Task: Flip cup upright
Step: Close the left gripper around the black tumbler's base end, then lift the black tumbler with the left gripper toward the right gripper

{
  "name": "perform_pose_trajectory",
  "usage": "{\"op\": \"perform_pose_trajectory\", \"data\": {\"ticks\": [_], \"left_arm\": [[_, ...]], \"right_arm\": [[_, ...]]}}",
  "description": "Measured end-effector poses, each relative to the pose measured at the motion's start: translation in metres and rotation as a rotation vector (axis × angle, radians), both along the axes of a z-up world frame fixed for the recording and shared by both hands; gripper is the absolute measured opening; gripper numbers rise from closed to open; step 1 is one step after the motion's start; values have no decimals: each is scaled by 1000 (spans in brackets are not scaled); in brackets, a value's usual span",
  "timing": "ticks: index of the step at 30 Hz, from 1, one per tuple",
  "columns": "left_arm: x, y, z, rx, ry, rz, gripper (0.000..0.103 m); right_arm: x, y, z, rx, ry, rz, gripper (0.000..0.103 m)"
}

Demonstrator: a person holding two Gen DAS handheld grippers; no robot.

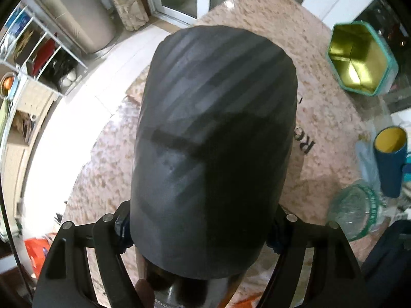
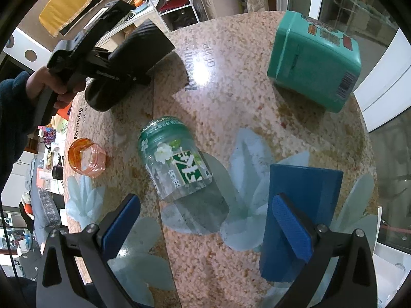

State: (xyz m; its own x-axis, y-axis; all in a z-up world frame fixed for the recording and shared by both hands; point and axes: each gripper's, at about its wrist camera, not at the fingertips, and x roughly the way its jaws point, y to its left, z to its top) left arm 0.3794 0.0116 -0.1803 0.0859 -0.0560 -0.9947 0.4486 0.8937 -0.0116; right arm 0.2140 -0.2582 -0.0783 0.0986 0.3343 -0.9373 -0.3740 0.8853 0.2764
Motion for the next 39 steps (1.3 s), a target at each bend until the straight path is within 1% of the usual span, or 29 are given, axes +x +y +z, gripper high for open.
{"op": "perform_pose_trajectory", "data": {"ticks": [4, 8, 11, 17, 22, 25, 28, 31, 33, 36, 39], "left_arm": [[-6, 5, 28, -23, -35, 30, 80], [-16, 7, 53, -4, -68, 51, 80], [-30, 7, 76, 10, -106, 62, 80], [-75, 0, 120, 11, -163, 67, 80], [-121, -5, 147, 2, -179, 99, 80], [-153, -4, 156, -10, -182, 126, 80], [-185, -4, 160, -17, -164, 158, 80], [-218, -7, 159, -26, -144, 166, 80], [-239, -12, 156, -27, -131, 166, 80], [-271, -22, 148, -29, -89, 170, 80], [-305, -31, 140, -71, -46, 183, 80]], "right_arm": [[-6, 4, 2, 5, -7, 8, 103], [-13, 10, 6, 12, -21, 14, 103], [-18, 12, 12, 18, -37, 10, 103], [-30, 12, 34, 46, -91, -7, 103], [-49, 12, 51, 56, -143, -14, 103], [-67, 11, 58, 63, -165, -21, 103], [-89, 10, 63, 70, -181, -27, 103], [-109, 9, 66, 73, -191, -42, 103], [-122, 8, 66, 75, -189, -51, 103], [-144, 3, 68, 73, -196, -65, 103], [-160, 0, 70, 68, -204, -72, 103]]}}
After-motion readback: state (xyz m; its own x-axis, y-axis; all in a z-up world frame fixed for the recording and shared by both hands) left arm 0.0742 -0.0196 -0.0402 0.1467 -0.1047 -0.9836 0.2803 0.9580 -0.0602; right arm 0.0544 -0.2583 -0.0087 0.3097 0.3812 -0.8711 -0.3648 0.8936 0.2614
